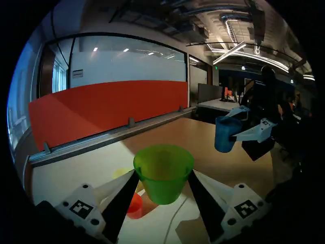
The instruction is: Pour water
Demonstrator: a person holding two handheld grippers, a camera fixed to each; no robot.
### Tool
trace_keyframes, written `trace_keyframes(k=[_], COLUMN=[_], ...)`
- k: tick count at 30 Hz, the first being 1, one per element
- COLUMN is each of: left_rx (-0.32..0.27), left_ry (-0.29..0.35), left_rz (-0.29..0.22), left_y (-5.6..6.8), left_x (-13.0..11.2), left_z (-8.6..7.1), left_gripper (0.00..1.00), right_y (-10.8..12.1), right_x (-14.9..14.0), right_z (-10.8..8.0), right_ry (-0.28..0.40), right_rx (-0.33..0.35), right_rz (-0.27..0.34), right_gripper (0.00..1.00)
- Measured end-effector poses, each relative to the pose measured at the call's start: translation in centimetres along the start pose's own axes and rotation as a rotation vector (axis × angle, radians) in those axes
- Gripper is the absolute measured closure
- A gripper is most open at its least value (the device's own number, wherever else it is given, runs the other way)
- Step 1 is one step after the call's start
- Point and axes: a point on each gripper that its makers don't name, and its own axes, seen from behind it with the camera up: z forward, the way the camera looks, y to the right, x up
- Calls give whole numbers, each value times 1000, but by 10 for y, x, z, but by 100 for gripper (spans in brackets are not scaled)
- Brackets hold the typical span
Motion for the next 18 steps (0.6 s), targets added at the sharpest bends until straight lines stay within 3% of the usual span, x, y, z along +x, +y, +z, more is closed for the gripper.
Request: trace_keyframes(k=[18], left_rx=[24], left_ry=[169], left_rz=[8], left_y=[-3], left_x=[45], left_z=[-29], left_gripper=[16], right_y=[-1], right_x=[37], right_z=[9], right_ry=[92], right_rx=[8], right_rz=[-6], right_gripper=[10])
